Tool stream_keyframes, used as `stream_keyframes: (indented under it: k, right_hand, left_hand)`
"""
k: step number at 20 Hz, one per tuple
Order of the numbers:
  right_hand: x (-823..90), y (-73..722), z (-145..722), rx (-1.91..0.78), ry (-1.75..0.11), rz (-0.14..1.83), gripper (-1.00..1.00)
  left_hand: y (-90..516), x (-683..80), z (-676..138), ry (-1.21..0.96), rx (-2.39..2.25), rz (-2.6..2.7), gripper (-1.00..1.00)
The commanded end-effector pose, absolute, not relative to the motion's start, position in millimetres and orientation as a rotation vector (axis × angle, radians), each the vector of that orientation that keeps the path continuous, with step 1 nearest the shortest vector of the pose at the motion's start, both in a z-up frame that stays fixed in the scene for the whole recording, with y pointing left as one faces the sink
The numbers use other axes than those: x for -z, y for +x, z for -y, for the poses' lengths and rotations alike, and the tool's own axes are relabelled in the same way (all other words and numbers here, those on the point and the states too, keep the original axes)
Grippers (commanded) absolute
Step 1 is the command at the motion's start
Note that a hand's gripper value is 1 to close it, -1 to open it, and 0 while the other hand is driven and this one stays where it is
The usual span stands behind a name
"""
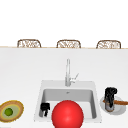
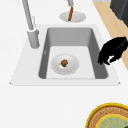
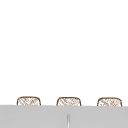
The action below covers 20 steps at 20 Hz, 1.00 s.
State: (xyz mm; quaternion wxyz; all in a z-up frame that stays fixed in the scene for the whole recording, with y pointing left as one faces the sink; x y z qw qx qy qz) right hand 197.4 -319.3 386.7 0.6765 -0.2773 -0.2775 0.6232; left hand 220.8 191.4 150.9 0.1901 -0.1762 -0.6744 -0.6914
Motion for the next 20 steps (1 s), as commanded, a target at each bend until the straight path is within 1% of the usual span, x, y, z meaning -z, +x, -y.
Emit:
stream_keyframes:
  k: [1, 14, 20]
  right_hand:
    - [-386.7, 187.1, 342.0, -1.416, -0.588, 0.595, 1.00]
    - [-334.8, 167.0, 419.5, -1.390, -0.538, 0.668, 1.00]
    - [-299.4, 163.6, 419.3, -1.408, -0.531, 0.718, 1.00]
  left_hand:
    - [220.8, -150.9, -191.4, -0.495, 1.943, 1.895, 0.00]
    - [220.8, -150.9, -191.4, -0.495, 1.943, 1.895, 0.00]
    - [220.8, -150.9, -191.4, -0.495, 1.943, 1.895, 0.00]
